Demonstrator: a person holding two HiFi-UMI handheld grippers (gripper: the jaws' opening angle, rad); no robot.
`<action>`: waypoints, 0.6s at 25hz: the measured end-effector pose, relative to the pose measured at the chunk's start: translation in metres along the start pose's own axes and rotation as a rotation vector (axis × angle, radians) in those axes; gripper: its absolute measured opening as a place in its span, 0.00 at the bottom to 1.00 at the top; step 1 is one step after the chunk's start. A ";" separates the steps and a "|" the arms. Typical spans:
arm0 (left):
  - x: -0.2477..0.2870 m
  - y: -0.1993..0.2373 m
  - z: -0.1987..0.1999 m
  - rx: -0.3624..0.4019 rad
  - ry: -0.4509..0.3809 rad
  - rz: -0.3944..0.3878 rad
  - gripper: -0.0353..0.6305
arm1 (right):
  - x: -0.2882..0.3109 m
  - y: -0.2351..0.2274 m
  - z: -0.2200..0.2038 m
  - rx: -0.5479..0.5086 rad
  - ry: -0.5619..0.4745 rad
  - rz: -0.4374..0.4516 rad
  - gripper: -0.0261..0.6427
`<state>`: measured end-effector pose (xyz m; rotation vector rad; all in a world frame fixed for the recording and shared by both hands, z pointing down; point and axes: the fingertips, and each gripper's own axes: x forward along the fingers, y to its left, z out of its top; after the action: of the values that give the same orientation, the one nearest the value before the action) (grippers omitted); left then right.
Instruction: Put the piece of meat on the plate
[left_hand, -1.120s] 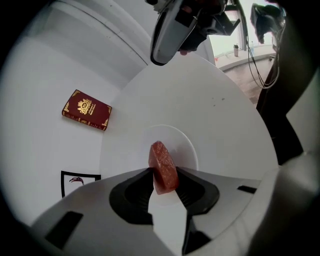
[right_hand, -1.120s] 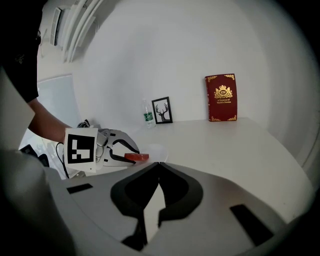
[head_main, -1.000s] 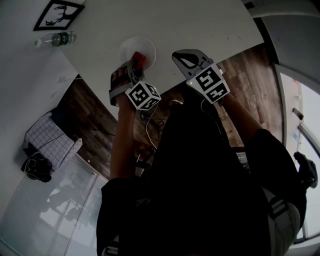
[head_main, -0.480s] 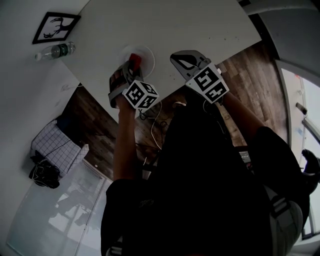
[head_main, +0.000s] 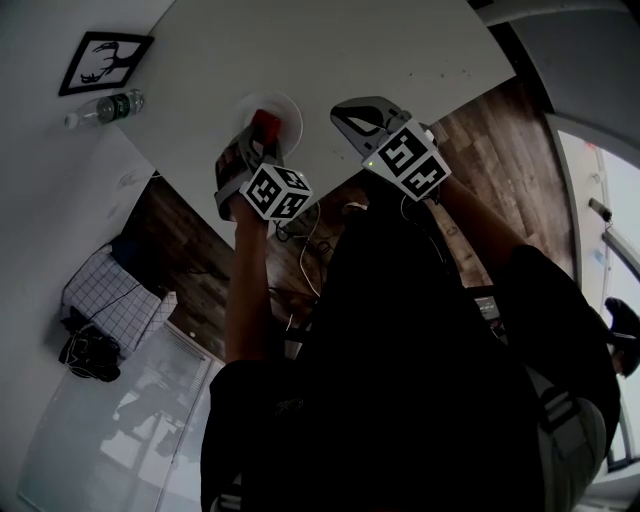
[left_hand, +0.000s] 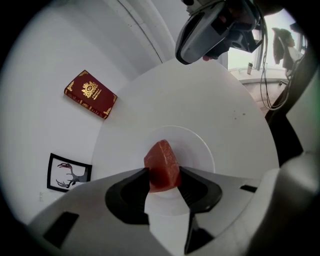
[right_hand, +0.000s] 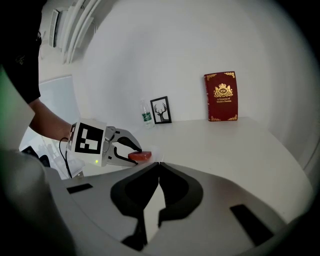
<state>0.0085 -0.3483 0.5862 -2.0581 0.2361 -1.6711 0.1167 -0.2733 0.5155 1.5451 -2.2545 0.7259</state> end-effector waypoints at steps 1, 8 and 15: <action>-0.001 0.000 0.000 -0.009 -0.002 -0.002 0.31 | 0.000 0.000 0.000 0.001 0.000 -0.001 0.07; -0.007 -0.003 -0.003 -0.041 -0.003 0.007 0.31 | -0.004 0.008 -0.004 -0.006 0.013 0.011 0.07; -0.015 -0.003 -0.003 -0.085 -0.022 -0.020 0.31 | -0.003 0.019 -0.006 -0.014 0.020 0.018 0.07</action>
<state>0.0018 -0.3403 0.5747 -2.1464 0.2839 -1.6758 0.0998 -0.2623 0.5141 1.5068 -2.2569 0.7252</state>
